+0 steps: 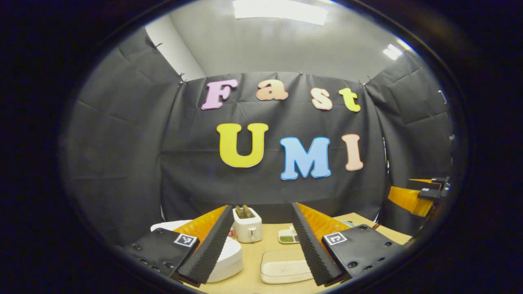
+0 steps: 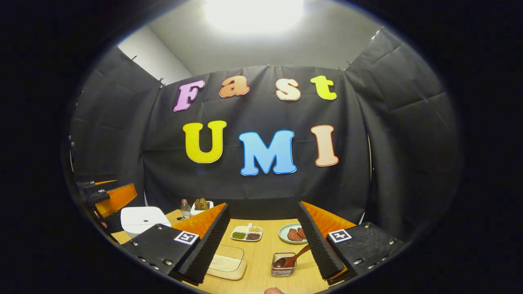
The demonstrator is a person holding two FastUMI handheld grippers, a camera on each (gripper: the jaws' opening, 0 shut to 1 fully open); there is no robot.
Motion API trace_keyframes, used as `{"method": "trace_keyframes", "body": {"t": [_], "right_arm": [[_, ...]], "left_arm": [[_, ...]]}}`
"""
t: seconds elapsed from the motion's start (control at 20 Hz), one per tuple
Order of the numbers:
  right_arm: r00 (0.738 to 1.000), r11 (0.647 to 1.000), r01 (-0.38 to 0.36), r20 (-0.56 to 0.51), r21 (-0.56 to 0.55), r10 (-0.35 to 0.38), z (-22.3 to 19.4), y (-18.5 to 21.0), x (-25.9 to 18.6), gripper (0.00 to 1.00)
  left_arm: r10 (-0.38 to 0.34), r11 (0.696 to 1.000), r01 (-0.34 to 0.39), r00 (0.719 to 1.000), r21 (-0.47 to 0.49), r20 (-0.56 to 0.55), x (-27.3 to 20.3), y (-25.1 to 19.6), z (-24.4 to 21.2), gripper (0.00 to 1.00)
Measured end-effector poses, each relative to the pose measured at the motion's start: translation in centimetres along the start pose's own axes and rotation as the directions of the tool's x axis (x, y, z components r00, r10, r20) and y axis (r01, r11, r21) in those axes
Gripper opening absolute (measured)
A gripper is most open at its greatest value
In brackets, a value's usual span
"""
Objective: Close the left gripper, press the button to open the rice cooker; take a wooden spoon from the chopstick holder with the right hand, scoop a spoonful of rice and pour it into the rice cooker, then put the wooden spoon back into the chopstick holder.
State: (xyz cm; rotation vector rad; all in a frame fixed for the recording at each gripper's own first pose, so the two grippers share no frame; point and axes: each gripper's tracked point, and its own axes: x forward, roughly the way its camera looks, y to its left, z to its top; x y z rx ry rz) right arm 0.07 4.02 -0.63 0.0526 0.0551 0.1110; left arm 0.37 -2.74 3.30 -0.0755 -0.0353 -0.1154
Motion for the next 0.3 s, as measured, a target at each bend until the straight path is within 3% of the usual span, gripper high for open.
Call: {"method": "trace_keyframes", "body": {"t": [0.3], "right_arm": [[1.0, 1.0, 0.006, 0.012, -0.013, -0.005, 0.36, 0.07, 0.0, 0.99]], "left_arm": [[-0.003, 1.0, 0.003, 1.0, 0.018, 0.017, -0.02, -0.06, 0.56, 0.99]]}}
